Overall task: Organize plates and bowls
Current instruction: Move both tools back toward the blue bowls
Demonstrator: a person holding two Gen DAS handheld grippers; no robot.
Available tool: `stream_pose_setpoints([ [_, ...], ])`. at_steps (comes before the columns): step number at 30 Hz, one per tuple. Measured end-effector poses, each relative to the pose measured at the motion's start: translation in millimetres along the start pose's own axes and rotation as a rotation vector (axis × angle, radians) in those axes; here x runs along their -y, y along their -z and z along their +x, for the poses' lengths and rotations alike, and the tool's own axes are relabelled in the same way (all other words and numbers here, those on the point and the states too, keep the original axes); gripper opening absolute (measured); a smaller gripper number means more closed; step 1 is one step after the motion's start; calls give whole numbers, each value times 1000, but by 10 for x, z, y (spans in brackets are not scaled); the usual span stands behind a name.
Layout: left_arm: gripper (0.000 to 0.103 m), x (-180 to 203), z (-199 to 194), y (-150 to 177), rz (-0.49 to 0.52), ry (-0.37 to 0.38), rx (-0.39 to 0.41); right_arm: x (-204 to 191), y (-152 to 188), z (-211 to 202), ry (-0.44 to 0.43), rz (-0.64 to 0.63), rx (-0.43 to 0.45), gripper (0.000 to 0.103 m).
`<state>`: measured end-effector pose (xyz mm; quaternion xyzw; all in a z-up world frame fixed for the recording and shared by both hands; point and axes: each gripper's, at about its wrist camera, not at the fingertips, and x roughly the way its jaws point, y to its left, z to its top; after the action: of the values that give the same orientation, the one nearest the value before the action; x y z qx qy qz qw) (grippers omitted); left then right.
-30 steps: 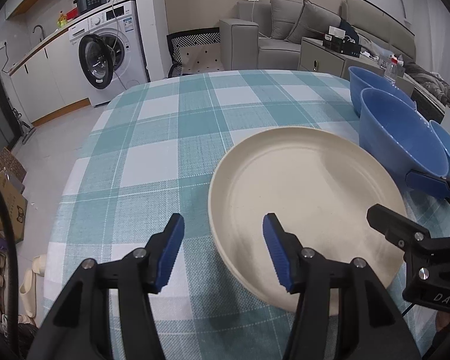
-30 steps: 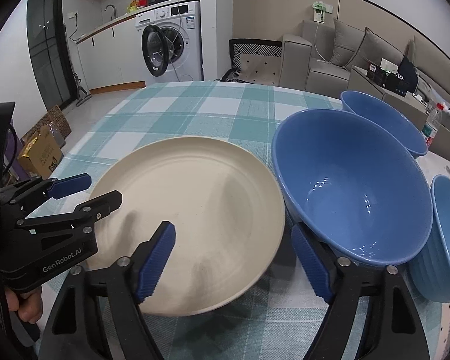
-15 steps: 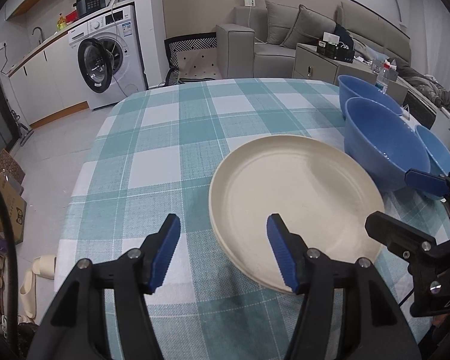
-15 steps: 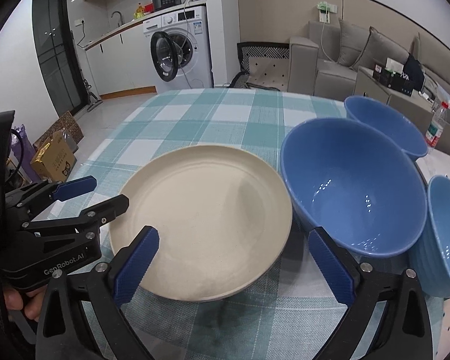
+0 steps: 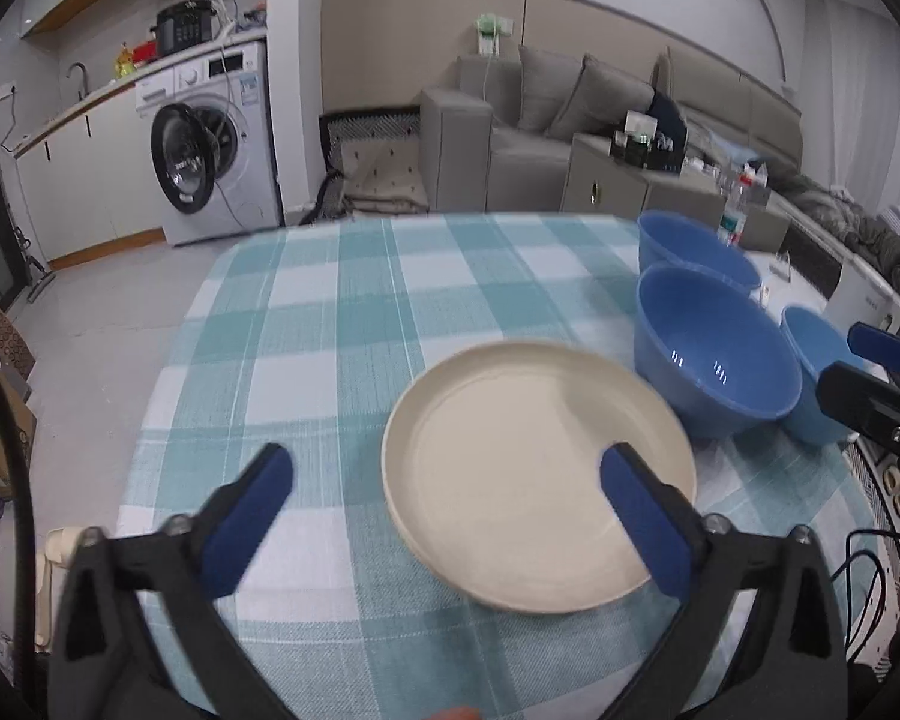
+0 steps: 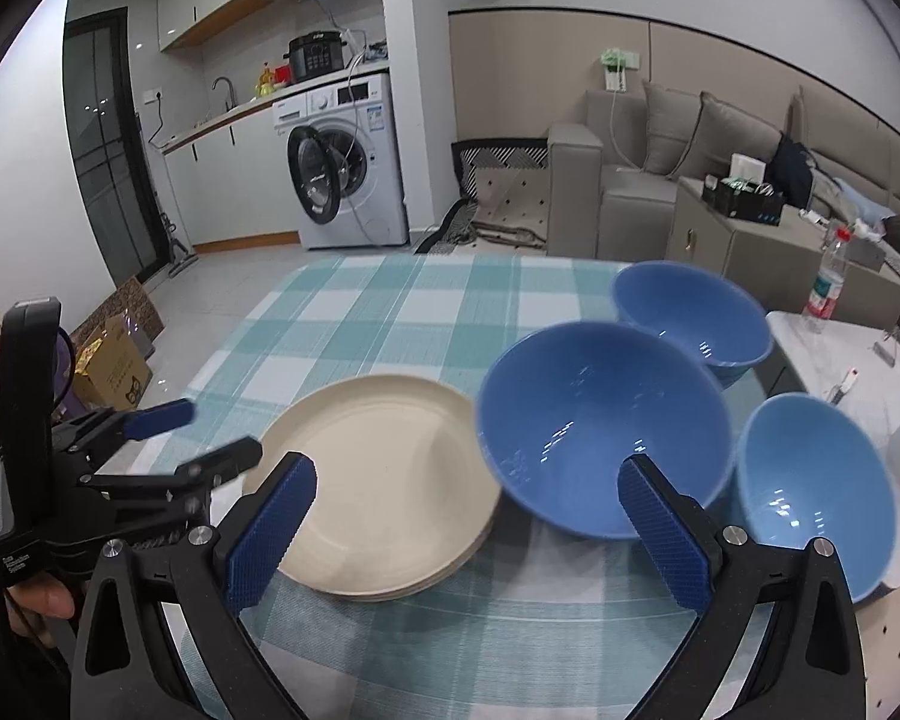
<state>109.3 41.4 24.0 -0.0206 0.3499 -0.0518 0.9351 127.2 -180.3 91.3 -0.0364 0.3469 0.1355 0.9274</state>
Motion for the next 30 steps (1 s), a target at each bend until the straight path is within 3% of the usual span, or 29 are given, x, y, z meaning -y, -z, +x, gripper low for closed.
stream_pose_setpoints([
  [15, 103, 256, -168, -447, 32, 40, 81, 642, -261, -756, 69, 27, 87, 103],
  [30, 103, 528, 206, -593, 72, 28, 58, 1379, -223, -870, 156, 93, 68, 103],
])
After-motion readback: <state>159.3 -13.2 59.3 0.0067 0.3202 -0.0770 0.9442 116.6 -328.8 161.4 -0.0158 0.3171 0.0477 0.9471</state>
